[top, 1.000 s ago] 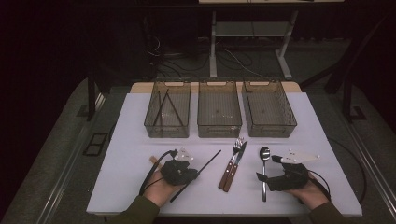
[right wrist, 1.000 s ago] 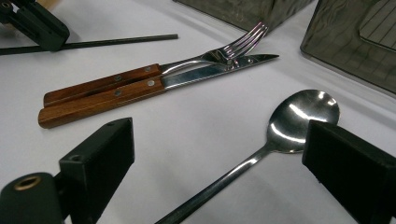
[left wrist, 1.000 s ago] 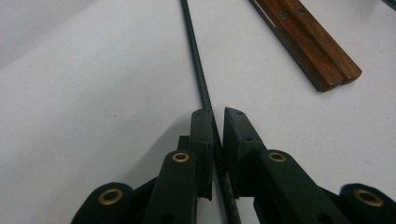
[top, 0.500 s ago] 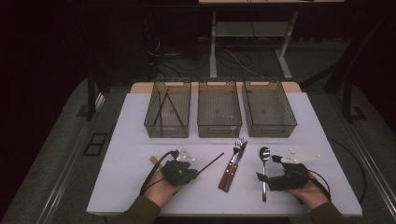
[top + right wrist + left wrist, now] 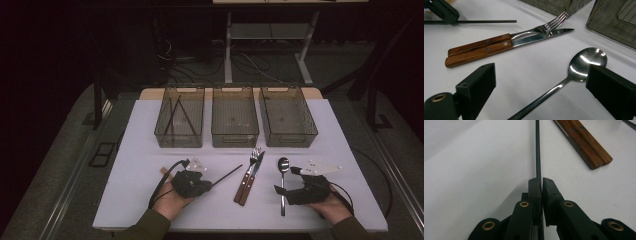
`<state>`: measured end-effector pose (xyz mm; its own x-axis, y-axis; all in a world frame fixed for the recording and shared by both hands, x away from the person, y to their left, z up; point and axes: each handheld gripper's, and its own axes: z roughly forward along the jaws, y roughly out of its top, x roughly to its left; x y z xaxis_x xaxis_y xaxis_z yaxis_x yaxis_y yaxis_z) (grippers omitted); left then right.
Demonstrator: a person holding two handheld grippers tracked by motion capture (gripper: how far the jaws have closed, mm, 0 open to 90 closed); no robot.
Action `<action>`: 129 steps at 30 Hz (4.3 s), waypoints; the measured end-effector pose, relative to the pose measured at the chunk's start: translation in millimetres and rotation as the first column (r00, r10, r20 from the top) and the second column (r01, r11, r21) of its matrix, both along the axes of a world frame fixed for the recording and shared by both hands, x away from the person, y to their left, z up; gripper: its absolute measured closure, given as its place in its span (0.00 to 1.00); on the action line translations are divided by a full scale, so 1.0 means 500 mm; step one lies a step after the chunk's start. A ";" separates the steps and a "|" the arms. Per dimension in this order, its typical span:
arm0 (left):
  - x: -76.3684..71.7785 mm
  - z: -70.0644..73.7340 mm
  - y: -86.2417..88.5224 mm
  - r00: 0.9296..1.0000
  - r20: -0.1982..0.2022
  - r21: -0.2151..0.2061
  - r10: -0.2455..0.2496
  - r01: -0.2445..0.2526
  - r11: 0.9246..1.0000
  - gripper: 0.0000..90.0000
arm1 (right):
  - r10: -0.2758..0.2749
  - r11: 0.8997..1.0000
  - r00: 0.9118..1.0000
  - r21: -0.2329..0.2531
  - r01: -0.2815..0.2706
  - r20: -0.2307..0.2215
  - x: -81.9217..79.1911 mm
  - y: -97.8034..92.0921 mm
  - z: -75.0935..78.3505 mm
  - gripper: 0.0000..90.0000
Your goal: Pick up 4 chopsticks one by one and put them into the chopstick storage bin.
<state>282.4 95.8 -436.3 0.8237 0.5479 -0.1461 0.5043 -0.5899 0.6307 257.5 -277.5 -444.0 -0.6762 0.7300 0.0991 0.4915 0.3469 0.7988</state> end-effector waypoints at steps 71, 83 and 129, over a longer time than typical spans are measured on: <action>0.114 0.132 0.106 0.974 0.192 -0.219 0.123 -0.079 0.972 0.95 | -0.010 1.000 1.000 -0.006 0.010 -0.016 0.003 0.000 -0.006 0.10; 0.170 0.161 0.117 0.965 0.209 -0.214 0.162 -0.116 0.970 0.95 | -0.012 1.000 1.000 -0.006 0.012 -0.019 0.003 0.000 -0.006 0.10; 0.381 0.121 0.169 0.896 0.196 -0.121 0.398 -0.380 0.917 0.95 | -0.005 1.000 1.000 0.005 0.005 -0.013 0.000 -0.001 -0.005 0.10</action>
